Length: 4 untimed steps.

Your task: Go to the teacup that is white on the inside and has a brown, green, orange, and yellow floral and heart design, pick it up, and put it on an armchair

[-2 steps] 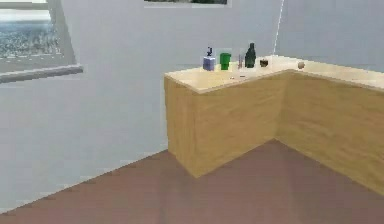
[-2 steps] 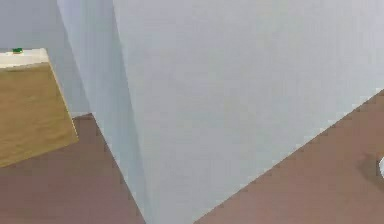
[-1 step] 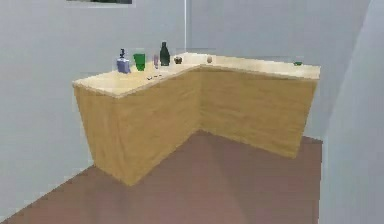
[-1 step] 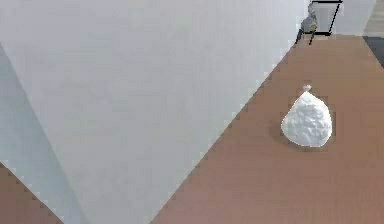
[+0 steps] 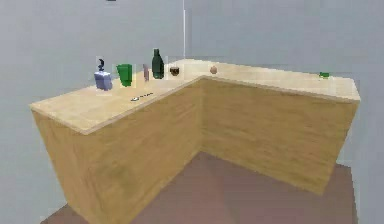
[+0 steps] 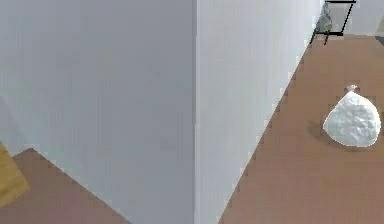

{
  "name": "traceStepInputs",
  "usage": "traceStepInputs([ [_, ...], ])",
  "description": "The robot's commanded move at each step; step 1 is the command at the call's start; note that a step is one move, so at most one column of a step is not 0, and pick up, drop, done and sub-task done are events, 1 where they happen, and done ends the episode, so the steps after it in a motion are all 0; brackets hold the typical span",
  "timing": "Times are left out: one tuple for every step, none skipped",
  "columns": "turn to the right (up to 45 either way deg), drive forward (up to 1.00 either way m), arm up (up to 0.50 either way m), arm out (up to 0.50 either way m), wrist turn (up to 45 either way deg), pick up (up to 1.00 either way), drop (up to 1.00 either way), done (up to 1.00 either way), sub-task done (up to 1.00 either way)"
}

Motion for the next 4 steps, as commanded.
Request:
traceStepInputs([
  [27.0,0.0,0.0,0.0,0.0,0.0,0.0,0.0,0.0],
  [0.0,0.05,0.0,0.0,0.0,0.0,0.0,0.0,0.0],
  [-18.0,0.0,0.0,0.0,0.0,0.0,0.0,0.0,0.0],
  [0.0,0.95,0.0,0.0,0.0,0.0,0.0,0.0,0.0],
])
